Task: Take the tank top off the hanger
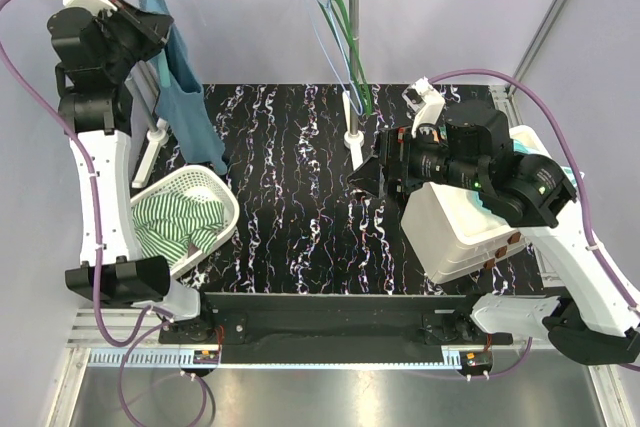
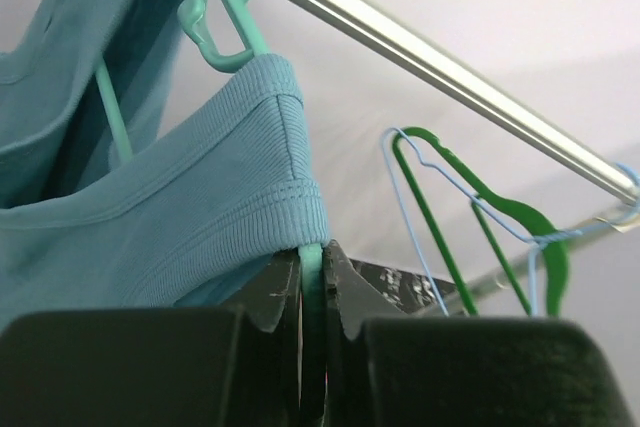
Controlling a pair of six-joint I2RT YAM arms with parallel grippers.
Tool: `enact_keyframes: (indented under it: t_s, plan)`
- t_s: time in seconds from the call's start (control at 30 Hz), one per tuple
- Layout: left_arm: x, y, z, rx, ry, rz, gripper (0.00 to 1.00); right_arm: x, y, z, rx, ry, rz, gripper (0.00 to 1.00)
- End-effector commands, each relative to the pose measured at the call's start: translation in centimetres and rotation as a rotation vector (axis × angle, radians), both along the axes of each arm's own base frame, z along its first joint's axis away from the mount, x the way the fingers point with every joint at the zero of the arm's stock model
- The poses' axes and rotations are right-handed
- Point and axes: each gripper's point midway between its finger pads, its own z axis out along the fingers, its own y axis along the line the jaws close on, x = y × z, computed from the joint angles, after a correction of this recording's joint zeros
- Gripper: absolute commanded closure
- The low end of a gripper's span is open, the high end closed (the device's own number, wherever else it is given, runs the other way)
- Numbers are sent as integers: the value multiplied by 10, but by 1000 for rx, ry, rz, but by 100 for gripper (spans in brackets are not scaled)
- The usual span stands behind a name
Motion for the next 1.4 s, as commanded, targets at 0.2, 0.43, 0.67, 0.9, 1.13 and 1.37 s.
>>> enact_keyframes:
  t_s: [0.2,0.43,0.67,0.9,1.13,1.37]
  plan:
    - [-91,-55,47,-183,-150,-229,100,-2,1,17,31,-38,21,0]
    - [-155,-108,15,-332,-86,-363,100,-2,4,10,8,-28,46,1]
    - [-172,-166,-44,-468,50,-326,100,-1,8,8,-21,0,66,0]
    - [-179,-226,-58,-434,117,-225,100,-13,24,8,-55,-11,119,1]
    - [-185,-241,-51,-438,132,-104,100,-19,52,2,-132,-41,96,0]
    - [-188,-243,-50,-421,154,-74,100,-10,63,-4,-164,-102,97,13]
